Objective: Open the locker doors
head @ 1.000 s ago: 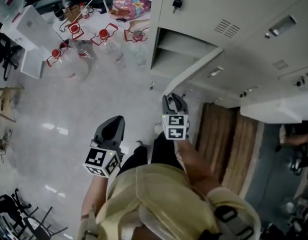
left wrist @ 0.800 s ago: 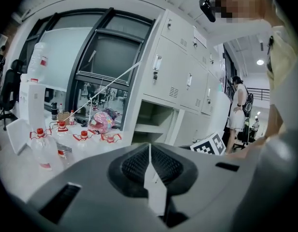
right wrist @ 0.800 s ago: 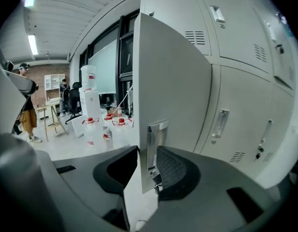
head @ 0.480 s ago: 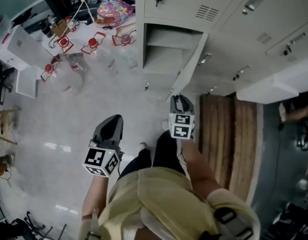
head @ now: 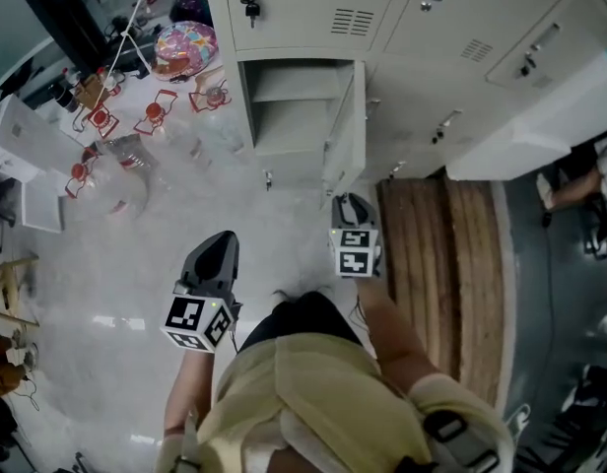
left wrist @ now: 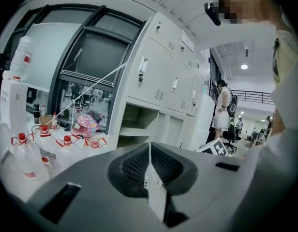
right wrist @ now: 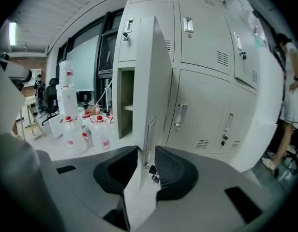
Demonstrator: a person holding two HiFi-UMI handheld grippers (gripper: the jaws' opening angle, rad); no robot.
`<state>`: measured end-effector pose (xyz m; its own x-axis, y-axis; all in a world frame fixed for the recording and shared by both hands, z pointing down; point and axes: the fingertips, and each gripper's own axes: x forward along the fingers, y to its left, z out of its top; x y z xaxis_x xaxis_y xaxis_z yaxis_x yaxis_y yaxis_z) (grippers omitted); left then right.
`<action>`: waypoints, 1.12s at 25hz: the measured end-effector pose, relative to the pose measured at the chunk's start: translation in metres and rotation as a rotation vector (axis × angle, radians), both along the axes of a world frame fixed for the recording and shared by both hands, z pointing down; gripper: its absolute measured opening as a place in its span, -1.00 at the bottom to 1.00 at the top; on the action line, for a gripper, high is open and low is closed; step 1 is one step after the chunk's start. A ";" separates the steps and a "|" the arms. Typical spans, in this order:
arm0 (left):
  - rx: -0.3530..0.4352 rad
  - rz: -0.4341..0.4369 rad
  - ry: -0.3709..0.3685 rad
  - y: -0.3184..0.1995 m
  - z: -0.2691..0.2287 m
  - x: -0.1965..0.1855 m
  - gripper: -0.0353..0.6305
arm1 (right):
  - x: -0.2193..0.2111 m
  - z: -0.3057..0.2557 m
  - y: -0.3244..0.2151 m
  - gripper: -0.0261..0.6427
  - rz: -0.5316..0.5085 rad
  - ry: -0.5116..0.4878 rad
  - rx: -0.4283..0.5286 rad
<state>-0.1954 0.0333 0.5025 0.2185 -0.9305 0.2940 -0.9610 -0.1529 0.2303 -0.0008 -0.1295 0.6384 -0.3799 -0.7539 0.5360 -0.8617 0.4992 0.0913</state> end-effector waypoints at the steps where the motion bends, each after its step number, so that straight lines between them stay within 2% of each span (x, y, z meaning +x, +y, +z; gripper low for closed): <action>1: 0.001 0.002 -0.003 -0.003 -0.001 0.001 -0.88 | 0.003 0.000 -0.001 -0.60 0.004 -0.002 -0.002; 11: -0.007 -0.013 0.021 -0.026 -0.005 0.022 -0.88 | 0.026 -0.016 -0.002 -0.60 -0.020 -0.019 0.008; 22: 0.003 -0.037 0.028 -0.045 -0.025 0.043 -0.88 | 0.040 -0.081 0.019 -0.60 -0.090 -0.114 0.055; 28: 0.041 -0.041 -0.038 -0.050 -0.049 0.048 -0.88 | 0.056 -0.125 0.024 -0.60 -0.078 -0.192 0.105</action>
<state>-0.1473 -0.0167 0.4533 0.1697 -0.9497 0.2632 -0.9745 -0.1220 0.1882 0.0554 -0.1053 0.5132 -0.5266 -0.7661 0.3684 -0.8274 0.5614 -0.0153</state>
